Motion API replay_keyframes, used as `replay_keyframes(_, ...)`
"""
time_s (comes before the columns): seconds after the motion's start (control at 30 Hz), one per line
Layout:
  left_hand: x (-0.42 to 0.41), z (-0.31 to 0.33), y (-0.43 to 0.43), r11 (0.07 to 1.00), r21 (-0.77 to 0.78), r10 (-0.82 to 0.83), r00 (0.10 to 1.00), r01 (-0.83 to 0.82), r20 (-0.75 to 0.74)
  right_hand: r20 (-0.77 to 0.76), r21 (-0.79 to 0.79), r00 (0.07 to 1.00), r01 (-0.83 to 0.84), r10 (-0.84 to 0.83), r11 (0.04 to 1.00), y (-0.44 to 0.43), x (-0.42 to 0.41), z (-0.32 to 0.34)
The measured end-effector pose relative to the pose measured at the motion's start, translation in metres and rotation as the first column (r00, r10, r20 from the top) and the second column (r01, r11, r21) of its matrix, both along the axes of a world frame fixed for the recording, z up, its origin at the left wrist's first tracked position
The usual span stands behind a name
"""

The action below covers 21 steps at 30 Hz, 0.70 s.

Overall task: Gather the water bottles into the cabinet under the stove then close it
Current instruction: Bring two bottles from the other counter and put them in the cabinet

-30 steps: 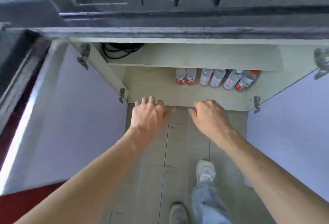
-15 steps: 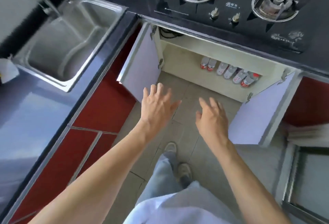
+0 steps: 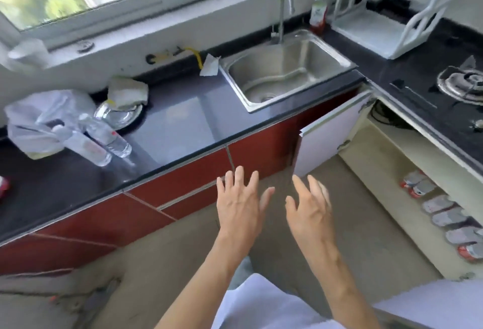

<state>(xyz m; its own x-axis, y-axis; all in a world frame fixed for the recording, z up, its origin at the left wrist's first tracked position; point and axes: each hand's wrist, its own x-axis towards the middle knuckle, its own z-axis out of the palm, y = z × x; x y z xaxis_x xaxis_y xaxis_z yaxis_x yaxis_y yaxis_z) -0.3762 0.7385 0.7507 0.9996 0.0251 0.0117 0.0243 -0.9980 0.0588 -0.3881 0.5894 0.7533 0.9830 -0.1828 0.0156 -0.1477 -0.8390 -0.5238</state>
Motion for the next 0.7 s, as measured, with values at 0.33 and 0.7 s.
replay_keyframes(0.33, 0.004, 0.023, 0.167, 0.957, -0.054, 0.281, 0.955, -0.287, -0.092, 0.002, -0.027, 0.958, -0.287, 0.287, 0.958, 0.170, 0.035, 0.021)
replay_keyframes(0.7, 0.007, 0.022, 0.358, 0.877, -0.063, 0.475, 0.879, -0.477, -0.041, 0.013, -0.006, 0.892, -0.452, 0.452, 0.892, 0.355, 0.060, 0.016)
